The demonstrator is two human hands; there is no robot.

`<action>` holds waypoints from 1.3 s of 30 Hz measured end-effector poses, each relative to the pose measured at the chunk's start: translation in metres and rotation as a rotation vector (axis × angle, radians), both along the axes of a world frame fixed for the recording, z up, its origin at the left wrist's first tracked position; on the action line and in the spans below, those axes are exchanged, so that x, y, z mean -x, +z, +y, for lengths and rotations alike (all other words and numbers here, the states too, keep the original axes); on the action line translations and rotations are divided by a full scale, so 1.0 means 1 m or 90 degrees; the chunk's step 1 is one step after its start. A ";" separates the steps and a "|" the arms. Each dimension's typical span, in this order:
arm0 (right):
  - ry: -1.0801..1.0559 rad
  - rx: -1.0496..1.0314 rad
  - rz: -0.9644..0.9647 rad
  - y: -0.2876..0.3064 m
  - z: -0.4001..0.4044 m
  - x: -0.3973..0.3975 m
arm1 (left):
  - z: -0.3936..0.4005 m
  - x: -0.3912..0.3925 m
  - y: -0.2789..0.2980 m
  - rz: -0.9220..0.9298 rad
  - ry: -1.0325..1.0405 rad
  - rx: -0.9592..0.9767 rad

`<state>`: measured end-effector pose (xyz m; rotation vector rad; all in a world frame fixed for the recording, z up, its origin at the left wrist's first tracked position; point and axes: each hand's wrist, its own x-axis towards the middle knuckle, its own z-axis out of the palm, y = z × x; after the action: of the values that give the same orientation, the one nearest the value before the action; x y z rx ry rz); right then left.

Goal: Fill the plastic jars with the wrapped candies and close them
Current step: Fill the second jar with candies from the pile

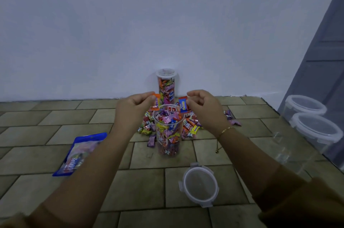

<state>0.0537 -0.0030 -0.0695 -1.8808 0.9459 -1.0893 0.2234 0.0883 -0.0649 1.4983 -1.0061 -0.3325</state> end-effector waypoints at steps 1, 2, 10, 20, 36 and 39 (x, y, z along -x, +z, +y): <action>0.011 0.001 0.010 0.001 0.000 -0.003 | -0.003 0.003 0.000 -0.008 -0.021 -0.017; 0.021 0.006 0.029 0.000 0.000 -0.006 | -0.006 0.005 -0.001 -0.022 -0.044 -0.038; -0.064 0.033 0.031 -0.025 -0.012 -0.003 | -0.010 -0.003 -0.019 0.001 -0.033 -0.082; 0.028 0.100 0.523 -0.095 -0.051 0.024 | -0.022 -0.058 -0.083 -0.335 -0.196 -0.421; 0.181 0.186 0.776 -0.108 -0.076 -0.012 | -0.056 -0.067 -0.121 -0.579 -0.285 -0.662; 0.185 0.188 0.812 -0.111 -0.075 -0.012 | -0.056 -0.072 -0.126 -0.581 -0.299 -0.646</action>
<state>0.0658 -0.0780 -0.1807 -2.8586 1.0907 0.3107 0.2950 0.0318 -0.1907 2.3990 -2.1316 -0.5549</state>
